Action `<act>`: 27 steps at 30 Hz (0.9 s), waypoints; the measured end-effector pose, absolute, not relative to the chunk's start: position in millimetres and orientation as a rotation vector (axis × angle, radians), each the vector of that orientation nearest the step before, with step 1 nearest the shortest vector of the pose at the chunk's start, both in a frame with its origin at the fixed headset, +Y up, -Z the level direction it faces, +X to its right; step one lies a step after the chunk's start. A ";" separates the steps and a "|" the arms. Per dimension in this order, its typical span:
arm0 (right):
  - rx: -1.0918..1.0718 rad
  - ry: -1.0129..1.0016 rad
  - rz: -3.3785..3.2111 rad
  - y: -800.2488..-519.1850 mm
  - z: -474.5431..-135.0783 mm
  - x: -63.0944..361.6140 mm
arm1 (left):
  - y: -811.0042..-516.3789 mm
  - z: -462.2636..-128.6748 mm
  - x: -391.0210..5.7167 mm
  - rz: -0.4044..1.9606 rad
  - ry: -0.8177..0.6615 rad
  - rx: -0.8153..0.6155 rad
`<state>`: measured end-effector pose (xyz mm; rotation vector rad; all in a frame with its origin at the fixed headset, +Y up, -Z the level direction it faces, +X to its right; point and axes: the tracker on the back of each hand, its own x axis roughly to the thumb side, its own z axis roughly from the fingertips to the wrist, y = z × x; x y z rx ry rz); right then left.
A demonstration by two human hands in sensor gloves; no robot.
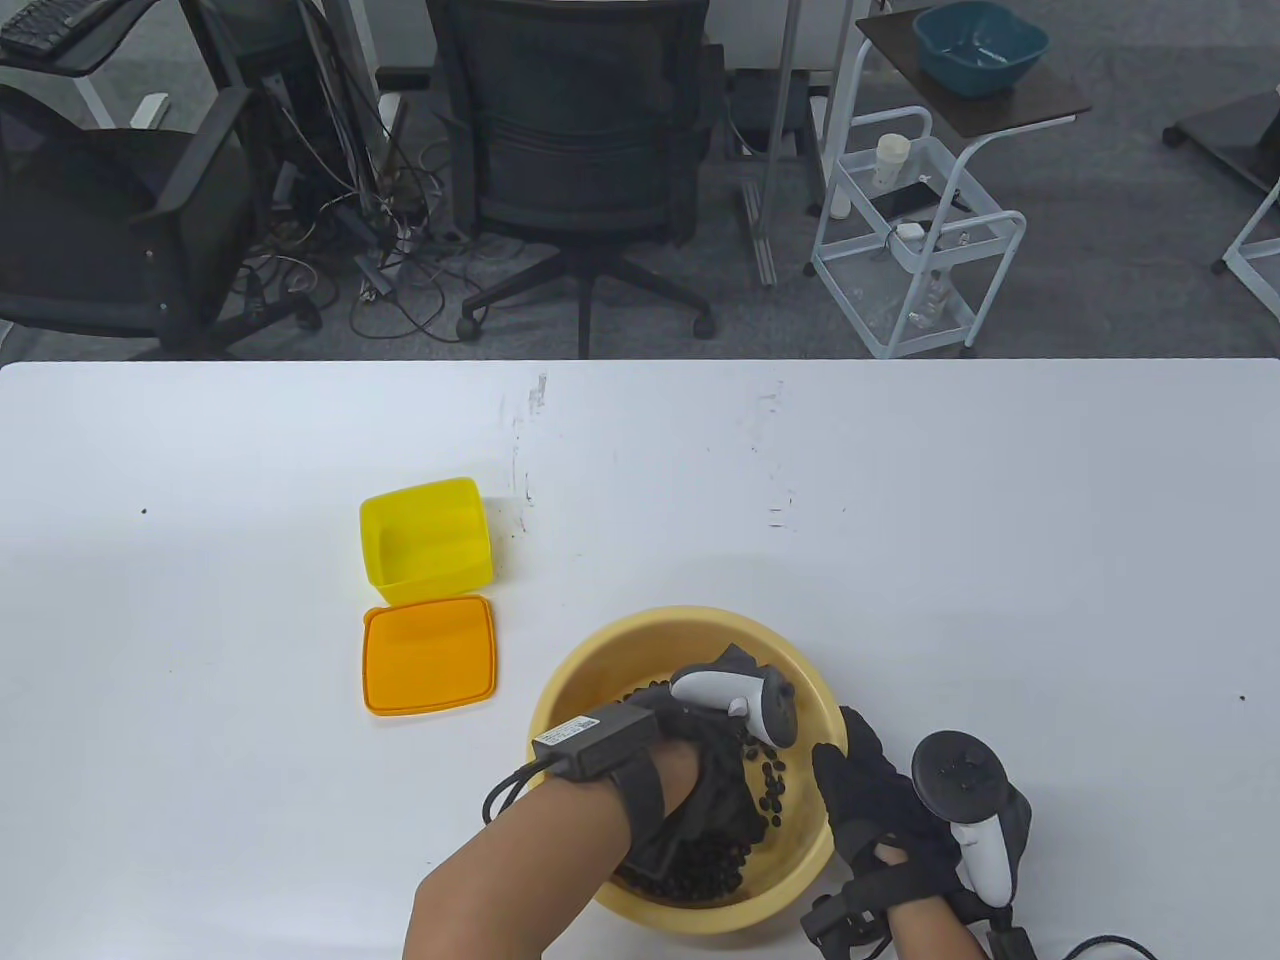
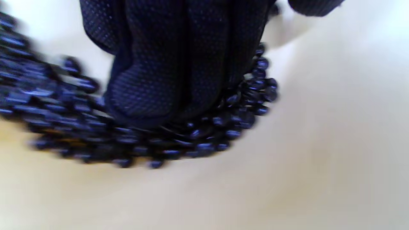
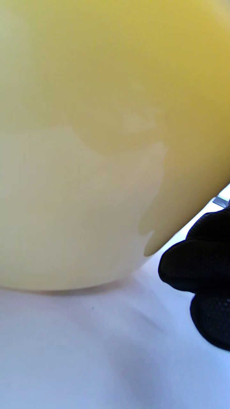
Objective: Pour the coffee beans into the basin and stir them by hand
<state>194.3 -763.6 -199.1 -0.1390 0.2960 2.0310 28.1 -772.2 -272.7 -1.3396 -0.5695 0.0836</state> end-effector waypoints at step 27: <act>-0.140 0.297 2.027 -764.0 -199.1 194.5 | -745.3 -298.0 23.6 0.163 -0.531 -0.739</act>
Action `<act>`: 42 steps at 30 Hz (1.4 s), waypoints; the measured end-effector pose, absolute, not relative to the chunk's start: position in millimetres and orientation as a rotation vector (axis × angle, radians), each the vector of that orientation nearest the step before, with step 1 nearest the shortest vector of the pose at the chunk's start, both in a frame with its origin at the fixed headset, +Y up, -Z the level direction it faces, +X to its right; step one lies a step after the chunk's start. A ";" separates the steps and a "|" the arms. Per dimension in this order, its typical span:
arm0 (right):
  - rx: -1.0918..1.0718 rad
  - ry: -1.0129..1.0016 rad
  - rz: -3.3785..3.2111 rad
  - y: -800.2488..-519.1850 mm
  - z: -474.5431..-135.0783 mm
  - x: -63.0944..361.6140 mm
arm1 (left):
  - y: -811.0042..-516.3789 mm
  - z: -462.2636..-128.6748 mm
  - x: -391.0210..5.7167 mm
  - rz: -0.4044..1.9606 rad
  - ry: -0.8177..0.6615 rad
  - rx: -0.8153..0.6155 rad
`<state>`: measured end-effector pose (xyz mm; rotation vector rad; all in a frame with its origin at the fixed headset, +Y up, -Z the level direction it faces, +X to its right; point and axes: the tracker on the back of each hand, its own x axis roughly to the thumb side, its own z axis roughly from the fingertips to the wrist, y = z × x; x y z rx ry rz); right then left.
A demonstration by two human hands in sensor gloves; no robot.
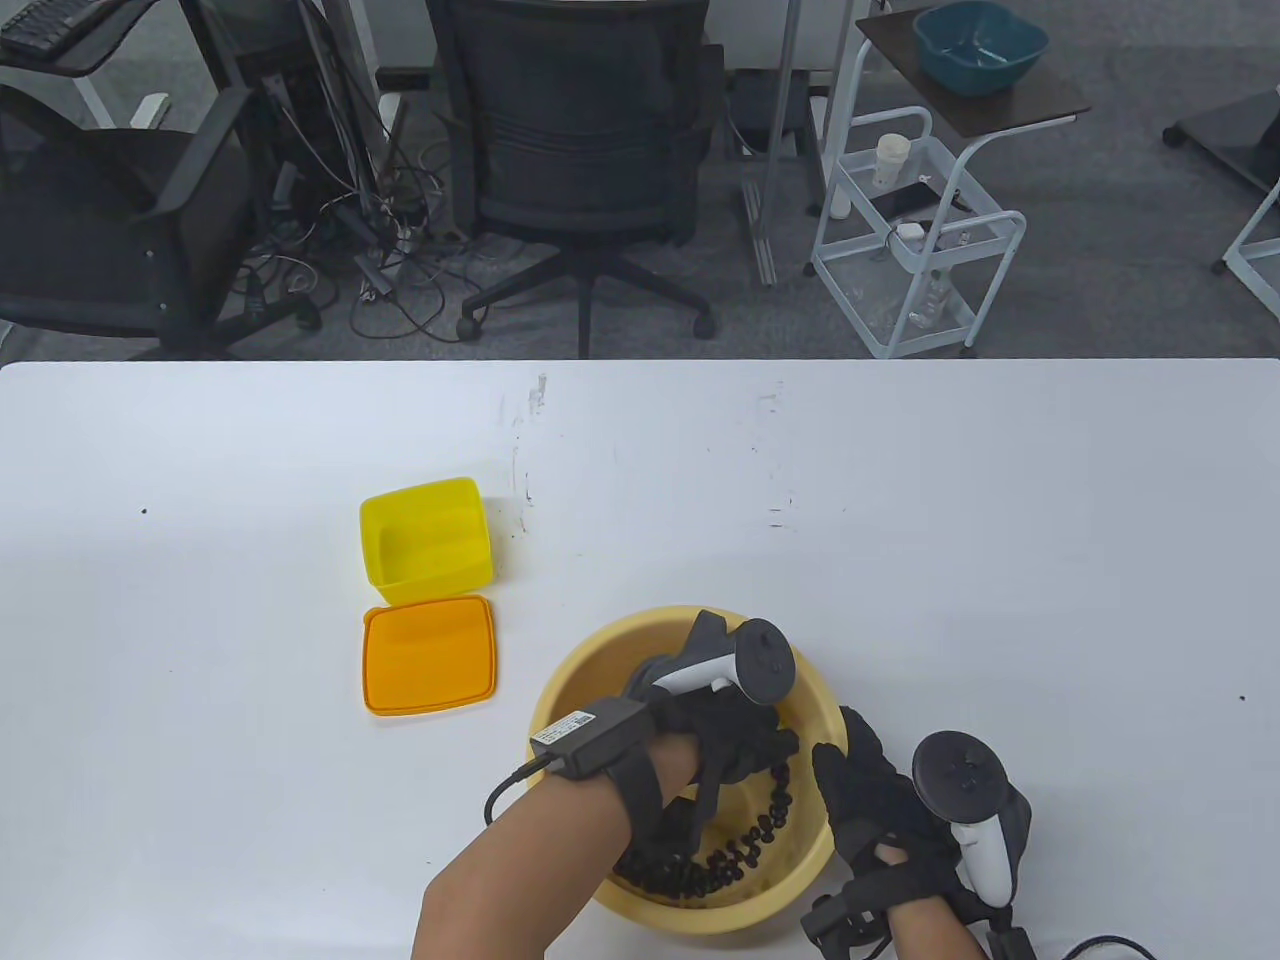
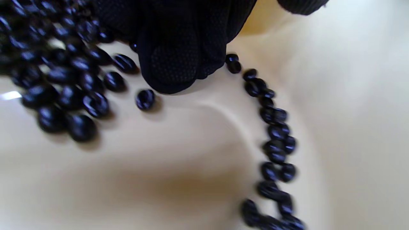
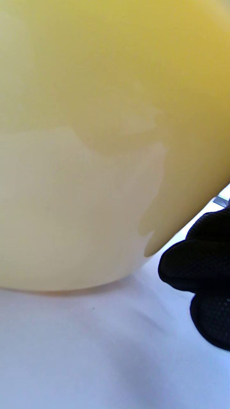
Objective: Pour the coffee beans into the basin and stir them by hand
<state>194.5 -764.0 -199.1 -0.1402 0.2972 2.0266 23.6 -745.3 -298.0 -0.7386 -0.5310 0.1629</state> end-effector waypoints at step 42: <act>-0.138 0.305 2.024 -764.5 -199.3 195.0 | -760.4 -292.7 27.0 0.444 -0.521 -1.047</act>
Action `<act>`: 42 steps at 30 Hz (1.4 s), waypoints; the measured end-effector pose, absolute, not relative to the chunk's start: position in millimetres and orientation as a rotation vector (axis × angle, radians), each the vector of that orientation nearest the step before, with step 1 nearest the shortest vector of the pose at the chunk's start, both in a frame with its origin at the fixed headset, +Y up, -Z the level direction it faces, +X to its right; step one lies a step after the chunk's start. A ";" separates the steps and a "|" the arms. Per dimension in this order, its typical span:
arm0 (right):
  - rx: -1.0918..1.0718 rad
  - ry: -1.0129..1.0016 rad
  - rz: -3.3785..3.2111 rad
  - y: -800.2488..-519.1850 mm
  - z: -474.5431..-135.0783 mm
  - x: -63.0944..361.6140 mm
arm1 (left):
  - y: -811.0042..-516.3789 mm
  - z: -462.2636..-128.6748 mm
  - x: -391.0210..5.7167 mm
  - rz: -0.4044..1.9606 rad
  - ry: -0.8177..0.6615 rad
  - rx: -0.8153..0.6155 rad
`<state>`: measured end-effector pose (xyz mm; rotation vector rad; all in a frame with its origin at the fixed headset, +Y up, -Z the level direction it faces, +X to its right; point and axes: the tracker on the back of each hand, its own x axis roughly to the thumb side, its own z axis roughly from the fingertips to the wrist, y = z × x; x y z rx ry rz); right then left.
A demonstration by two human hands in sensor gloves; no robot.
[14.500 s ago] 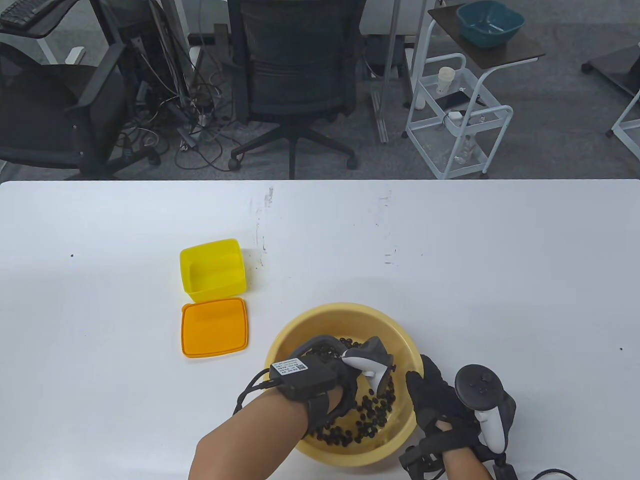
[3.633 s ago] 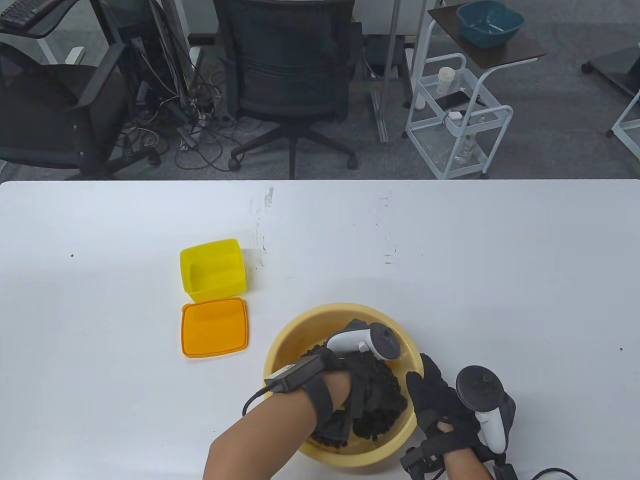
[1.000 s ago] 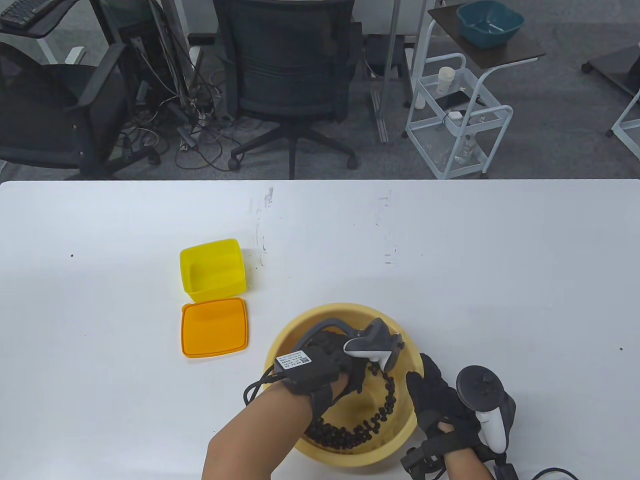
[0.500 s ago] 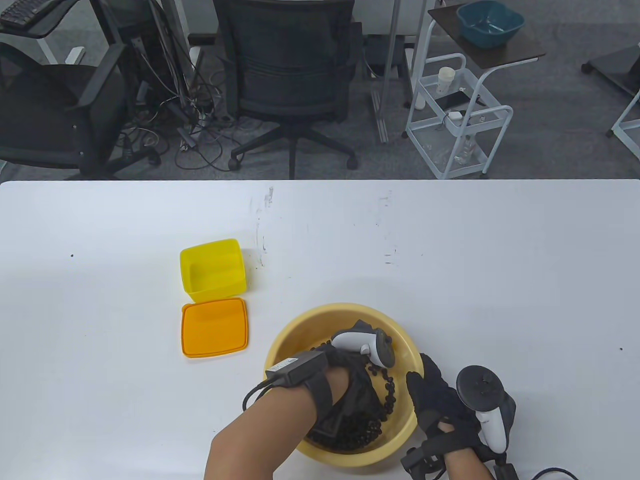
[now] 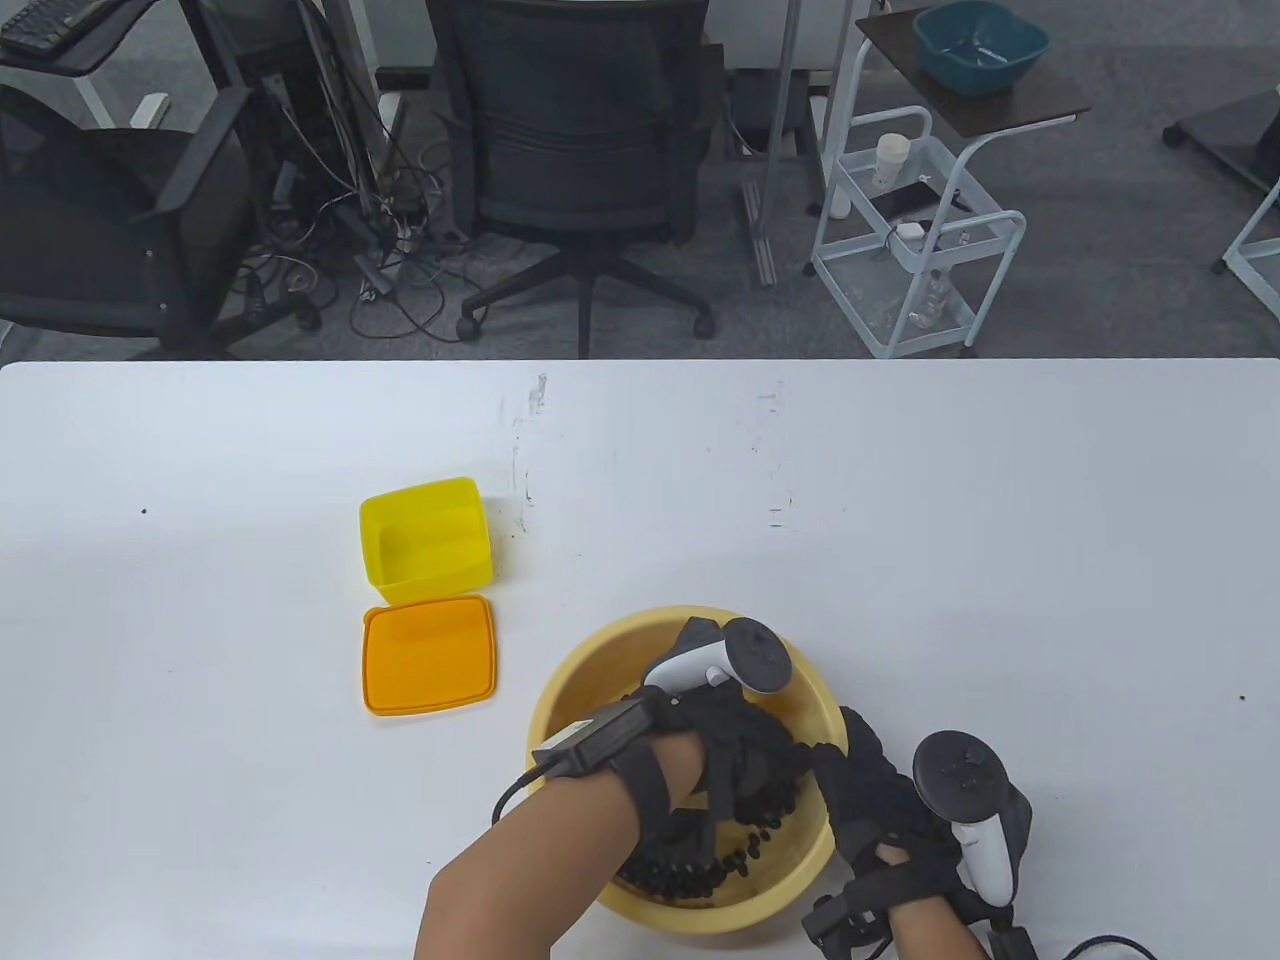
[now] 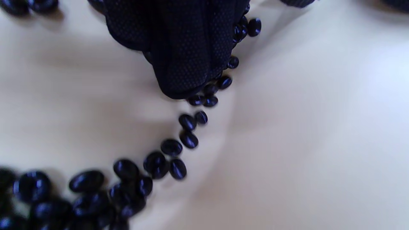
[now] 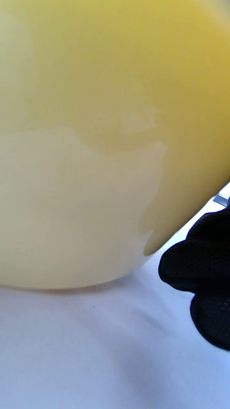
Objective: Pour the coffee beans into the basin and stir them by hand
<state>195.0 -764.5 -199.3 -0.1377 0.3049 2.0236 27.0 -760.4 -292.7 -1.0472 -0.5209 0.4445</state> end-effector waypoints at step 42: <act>-0.130 0.311 2.019 -765.8 -199.5 194.4 | -775.2 -263.0 40.7 0.116 -0.393 -1.192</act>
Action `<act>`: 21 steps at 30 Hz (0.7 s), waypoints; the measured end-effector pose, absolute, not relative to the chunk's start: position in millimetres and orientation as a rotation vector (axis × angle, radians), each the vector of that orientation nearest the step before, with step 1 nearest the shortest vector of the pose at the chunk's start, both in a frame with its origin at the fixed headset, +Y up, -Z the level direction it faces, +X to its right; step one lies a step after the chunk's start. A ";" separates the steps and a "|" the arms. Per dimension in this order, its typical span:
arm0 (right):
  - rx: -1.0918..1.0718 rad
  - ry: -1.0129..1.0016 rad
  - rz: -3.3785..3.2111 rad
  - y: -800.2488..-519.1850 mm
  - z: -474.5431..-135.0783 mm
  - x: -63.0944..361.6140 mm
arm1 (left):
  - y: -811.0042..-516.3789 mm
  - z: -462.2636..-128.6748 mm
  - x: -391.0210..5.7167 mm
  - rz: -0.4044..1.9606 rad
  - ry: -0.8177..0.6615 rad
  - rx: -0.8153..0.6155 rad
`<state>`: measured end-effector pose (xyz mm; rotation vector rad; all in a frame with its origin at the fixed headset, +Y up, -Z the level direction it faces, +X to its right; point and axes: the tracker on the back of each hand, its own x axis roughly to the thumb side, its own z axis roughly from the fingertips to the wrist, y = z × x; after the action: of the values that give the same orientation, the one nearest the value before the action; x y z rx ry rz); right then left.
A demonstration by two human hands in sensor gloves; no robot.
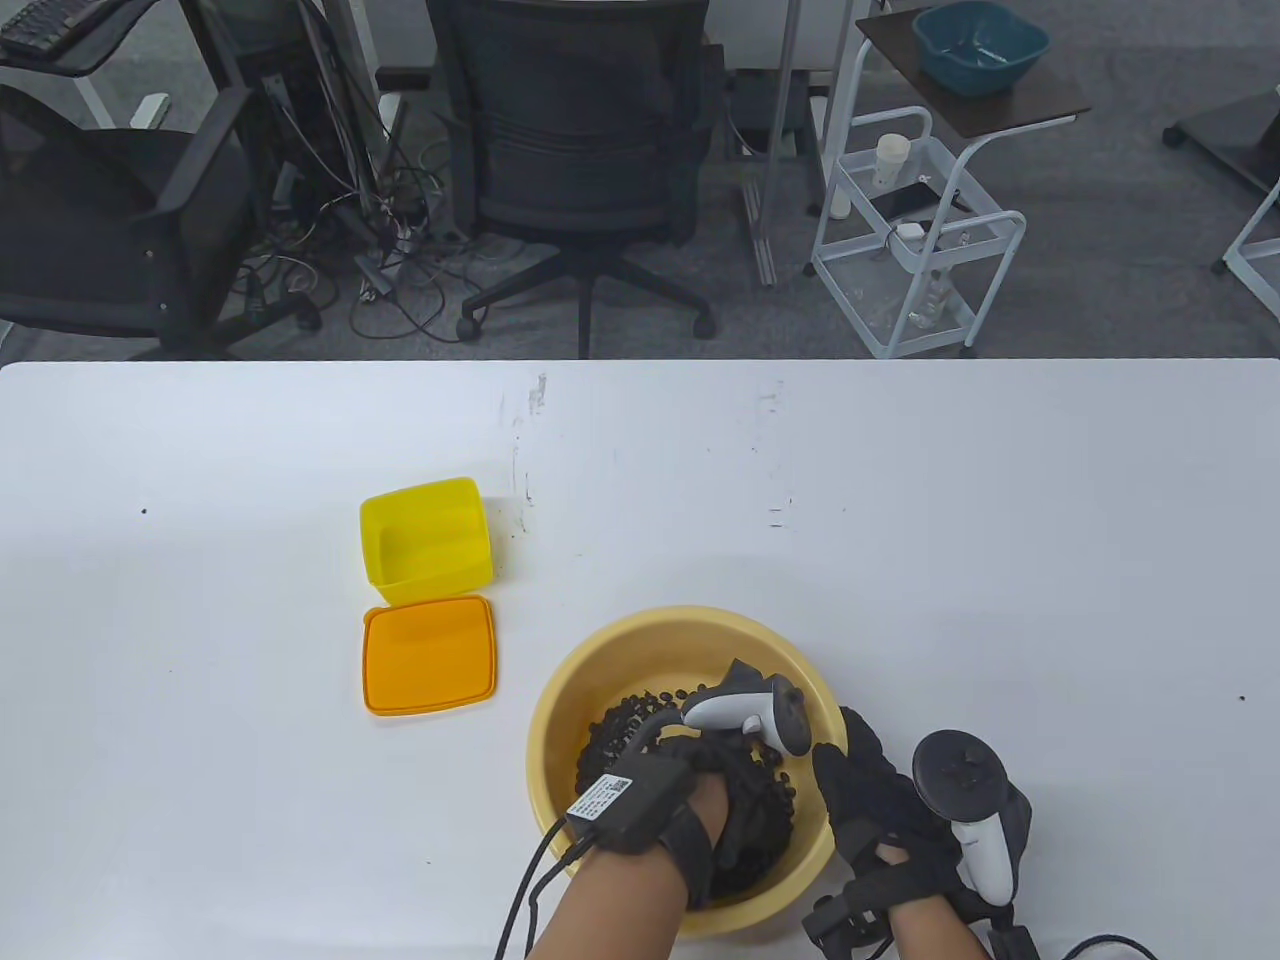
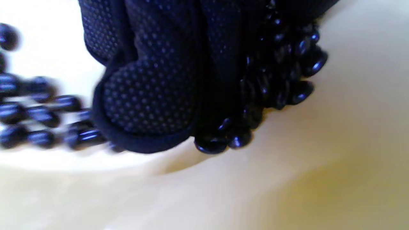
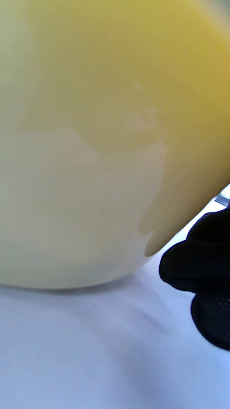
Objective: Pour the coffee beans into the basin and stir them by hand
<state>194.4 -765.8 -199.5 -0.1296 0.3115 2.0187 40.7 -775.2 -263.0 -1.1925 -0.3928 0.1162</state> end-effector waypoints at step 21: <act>-0.131 0.302 2.007 -765.6 -199.1 194.5 | -741.9 -294.1 11.4 -0.001 -0.391 -0.524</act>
<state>194.5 -765.6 -199.1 -0.1307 0.3020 2.0068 11.4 -741.9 -294.1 -0.5241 -0.3911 -0.0015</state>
